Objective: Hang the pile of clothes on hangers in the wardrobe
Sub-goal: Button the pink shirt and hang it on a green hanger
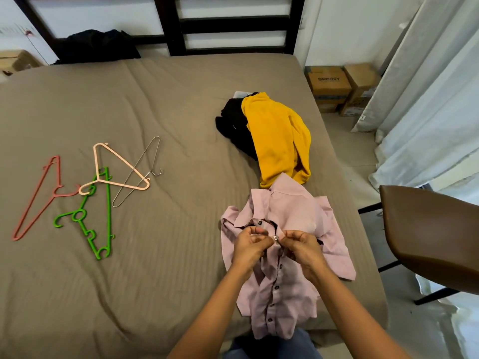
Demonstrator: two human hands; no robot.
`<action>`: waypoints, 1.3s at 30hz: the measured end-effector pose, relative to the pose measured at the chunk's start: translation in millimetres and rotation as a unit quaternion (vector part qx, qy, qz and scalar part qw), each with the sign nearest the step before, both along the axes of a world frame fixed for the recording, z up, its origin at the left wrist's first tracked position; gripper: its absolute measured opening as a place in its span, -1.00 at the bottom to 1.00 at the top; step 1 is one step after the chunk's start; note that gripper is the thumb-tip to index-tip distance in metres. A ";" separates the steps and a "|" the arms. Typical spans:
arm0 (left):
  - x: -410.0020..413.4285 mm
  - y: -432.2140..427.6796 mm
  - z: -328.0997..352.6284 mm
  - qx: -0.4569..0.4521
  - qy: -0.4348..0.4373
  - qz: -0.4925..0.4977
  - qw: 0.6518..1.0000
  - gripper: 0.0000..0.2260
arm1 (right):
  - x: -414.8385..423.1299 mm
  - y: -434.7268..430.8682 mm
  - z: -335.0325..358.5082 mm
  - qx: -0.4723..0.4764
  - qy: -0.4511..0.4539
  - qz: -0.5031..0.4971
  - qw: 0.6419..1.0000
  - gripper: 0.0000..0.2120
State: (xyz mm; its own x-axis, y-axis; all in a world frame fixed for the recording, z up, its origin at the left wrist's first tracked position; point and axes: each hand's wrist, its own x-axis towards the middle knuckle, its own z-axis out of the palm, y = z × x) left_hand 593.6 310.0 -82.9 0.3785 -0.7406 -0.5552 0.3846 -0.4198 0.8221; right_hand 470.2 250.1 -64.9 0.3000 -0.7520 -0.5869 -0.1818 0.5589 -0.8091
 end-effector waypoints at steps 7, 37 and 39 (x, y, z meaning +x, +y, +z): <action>-0.6 -2.0 2.5 0.010 -0.048 -0.040 0.998 -0.77 | -5.8 -1.5 1.4 -0.009 -0.003 0.017 1.000 -0.87; -25.2 5.1 2.6 0.113 0.090 0.051 0.988 -0.72 | -1.5 51.5 -11.9 -0.368 0.233 0.073 0.897 -0.82; -26.2 4.7 1.1 0.122 0.079 0.062 0.987 -0.76 | -1.5 54.3 -13.7 -0.386 0.248 0.069 0.886 -0.84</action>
